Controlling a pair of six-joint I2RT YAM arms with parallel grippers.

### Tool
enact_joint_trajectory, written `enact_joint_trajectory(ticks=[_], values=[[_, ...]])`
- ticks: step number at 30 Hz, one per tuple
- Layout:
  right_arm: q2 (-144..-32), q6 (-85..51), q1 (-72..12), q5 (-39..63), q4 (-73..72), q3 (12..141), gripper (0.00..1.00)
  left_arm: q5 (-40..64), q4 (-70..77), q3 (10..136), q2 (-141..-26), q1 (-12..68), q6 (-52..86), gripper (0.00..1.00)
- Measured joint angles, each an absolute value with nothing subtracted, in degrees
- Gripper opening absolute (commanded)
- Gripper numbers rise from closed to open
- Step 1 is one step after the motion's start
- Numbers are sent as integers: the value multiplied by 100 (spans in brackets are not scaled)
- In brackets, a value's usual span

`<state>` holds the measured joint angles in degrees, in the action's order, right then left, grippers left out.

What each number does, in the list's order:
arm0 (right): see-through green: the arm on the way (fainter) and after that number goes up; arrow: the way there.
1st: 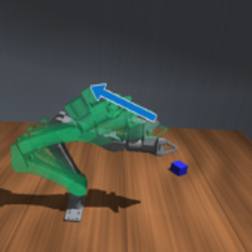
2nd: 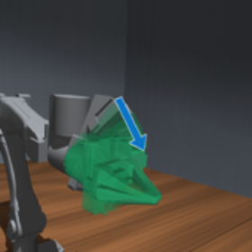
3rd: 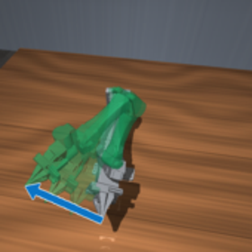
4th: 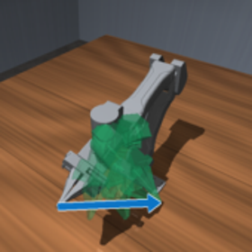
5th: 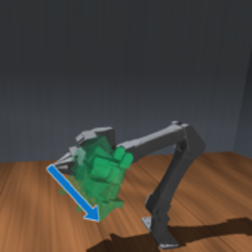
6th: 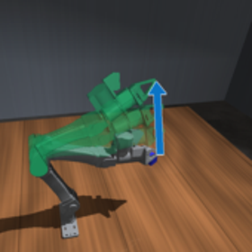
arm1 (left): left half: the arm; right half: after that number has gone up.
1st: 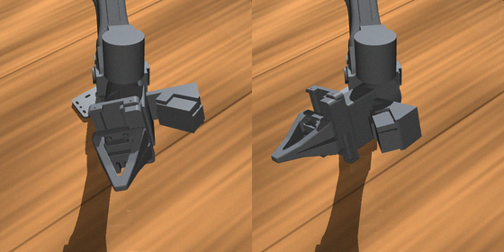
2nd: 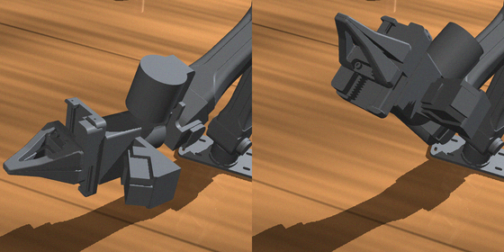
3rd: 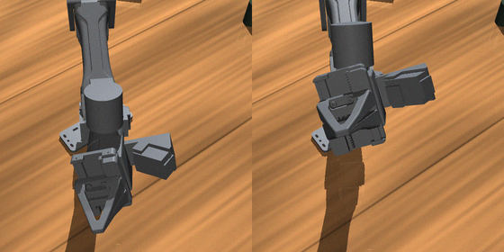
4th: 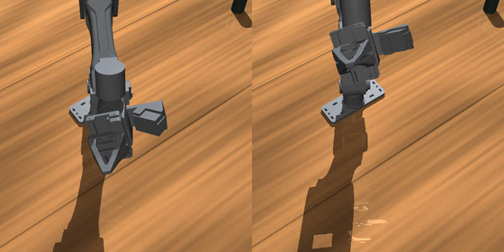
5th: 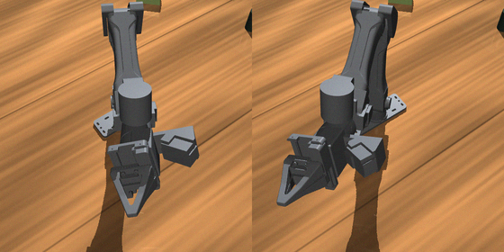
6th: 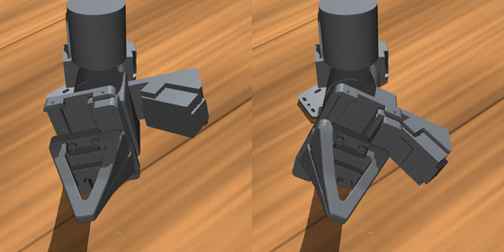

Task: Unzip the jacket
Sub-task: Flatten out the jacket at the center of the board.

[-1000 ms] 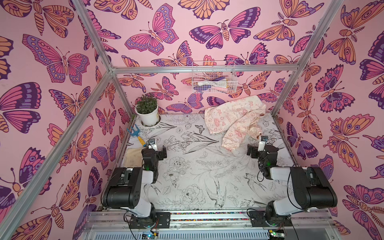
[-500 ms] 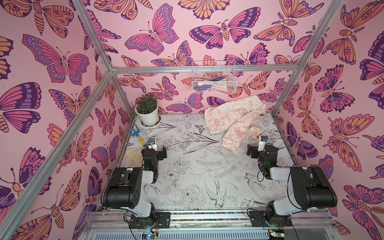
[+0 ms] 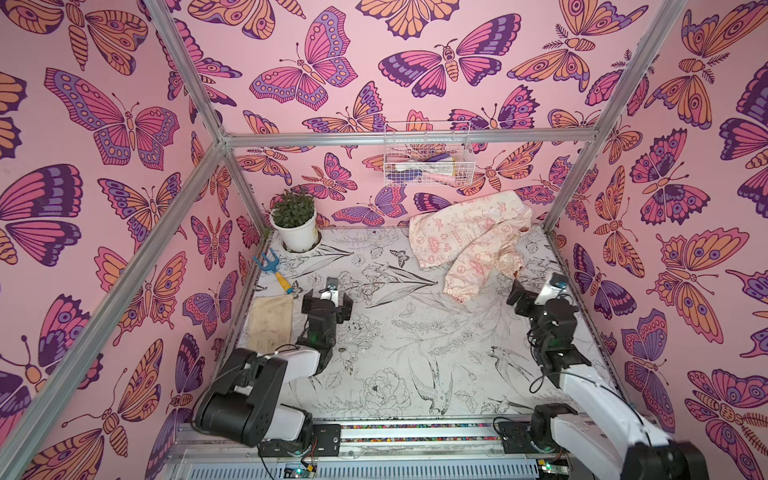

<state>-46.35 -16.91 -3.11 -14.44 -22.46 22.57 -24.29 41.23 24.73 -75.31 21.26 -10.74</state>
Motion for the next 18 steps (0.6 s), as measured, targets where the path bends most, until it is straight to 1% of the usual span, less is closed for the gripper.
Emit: enact_joint_trajectory(ticks=[1,3,5,7,10,13,14,16,18], values=[[-4366,-1852,-248,-1413,-2032,2408,100,-2504,3778,2738,-7070,2370,-1081,100],[-4263,-2108,-193,-1236,-1413,2812,100,-2491,3194,3098,-6237,2576,-985,100],[-4619,-2279,-185,-950,-663,3371,100,-2355,2670,3319,-5454,2630,-812,100],[-5205,-2469,-150,-602,14,3979,99,-2165,2226,3461,-5076,2652,-609,100],[-6372,-2860,43,224,676,4807,98,-1839,1455,3837,-5179,2764,-381,100],[-7802,-3201,235,1144,1160,5669,92,-1549,701,4244,-5636,3028,-349,100],[-8232,-3301,261,1391,1284,5924,91,-1490,530,4303,-5721,3142,-357,100],[-9124,-3461,274,1822,1529,6453,90,-1378,204,4327,-5754,3415,-449,100],[-9708,-3588,270,2071,1675,6770,90,-1319,-38,4324,-5677,3656,-598,100]])
